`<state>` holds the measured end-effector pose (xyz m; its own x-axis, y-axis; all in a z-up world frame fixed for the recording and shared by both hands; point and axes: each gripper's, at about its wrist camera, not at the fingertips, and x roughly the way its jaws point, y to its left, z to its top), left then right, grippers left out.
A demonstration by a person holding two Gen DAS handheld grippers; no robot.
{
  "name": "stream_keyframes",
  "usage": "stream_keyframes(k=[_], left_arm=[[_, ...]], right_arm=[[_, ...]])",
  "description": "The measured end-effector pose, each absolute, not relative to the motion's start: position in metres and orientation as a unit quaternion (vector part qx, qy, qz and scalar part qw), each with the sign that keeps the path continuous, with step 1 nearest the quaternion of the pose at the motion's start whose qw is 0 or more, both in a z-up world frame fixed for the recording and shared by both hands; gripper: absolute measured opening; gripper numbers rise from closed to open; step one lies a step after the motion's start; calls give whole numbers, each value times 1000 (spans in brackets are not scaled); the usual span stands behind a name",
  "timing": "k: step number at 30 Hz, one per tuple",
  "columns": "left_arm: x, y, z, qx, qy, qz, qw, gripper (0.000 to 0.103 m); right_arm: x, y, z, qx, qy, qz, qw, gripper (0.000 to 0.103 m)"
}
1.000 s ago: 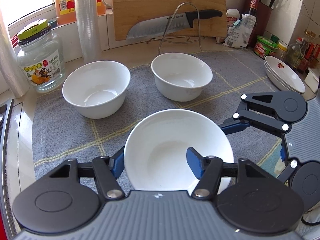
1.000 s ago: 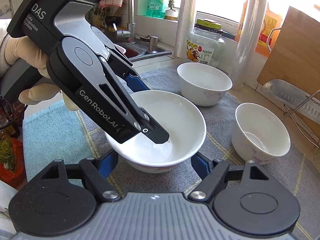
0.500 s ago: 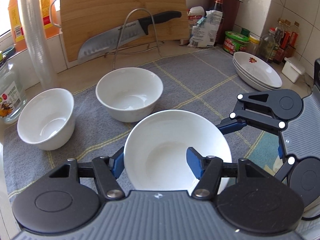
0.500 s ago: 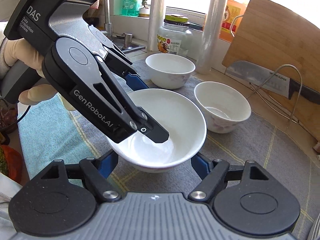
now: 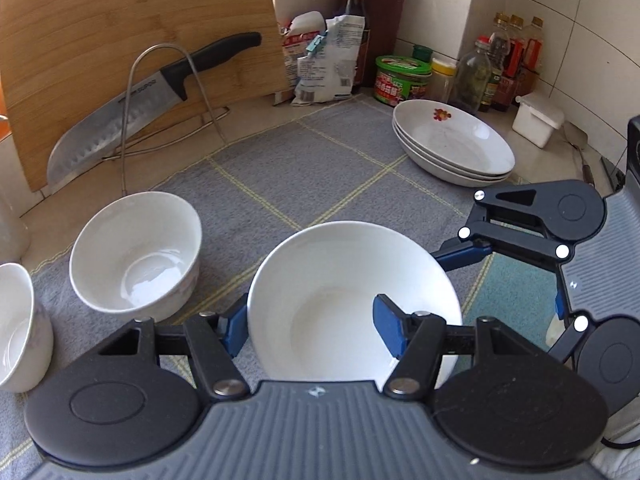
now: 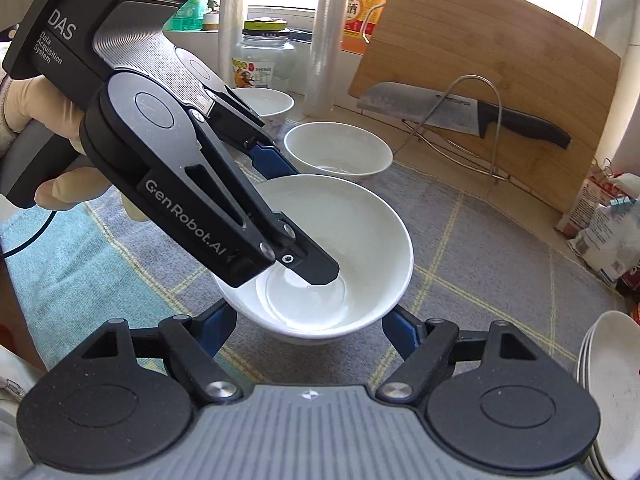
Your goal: Organize plates and bowls
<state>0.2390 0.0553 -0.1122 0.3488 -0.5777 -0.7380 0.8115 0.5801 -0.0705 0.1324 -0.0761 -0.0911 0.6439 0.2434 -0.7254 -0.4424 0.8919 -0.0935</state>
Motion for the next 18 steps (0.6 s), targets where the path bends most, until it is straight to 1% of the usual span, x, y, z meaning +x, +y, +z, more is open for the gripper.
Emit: stream_keyframes(k=[9, 18], left_arm=[[242, 33, -124, 161, 381, -441, 797, 63], [244, 27, -130, 161, 388, -441, 793, 63]], right_arm=[[129, -93, -100, -121, 388, 173, 897, 83], [133, -98, -106, -115, 398, 171, 894, 83]])
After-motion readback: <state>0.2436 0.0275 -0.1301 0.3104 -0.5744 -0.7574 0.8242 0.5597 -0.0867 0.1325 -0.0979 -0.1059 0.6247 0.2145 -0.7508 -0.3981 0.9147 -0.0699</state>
